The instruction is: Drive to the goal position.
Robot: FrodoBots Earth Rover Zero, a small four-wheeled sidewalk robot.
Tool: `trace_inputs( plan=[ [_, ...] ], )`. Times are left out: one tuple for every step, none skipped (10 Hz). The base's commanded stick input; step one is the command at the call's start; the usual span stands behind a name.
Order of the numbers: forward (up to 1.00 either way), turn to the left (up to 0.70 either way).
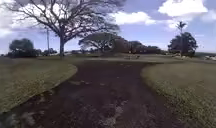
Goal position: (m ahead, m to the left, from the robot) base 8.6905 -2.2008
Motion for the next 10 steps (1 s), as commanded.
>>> trace_inputs(
  plan=[
    [0.50, 0.00],
    [0.50, 0.00],
    [0.50, 0.00],
    [0.50, 0.00],
    [0.50, 0.00],
    [0.50, 0.00],
    [0.50, 0.00],
    [0.50, 0.00],
    [0.50, 0.00],
    [0.50, 0.00]
  ],
)
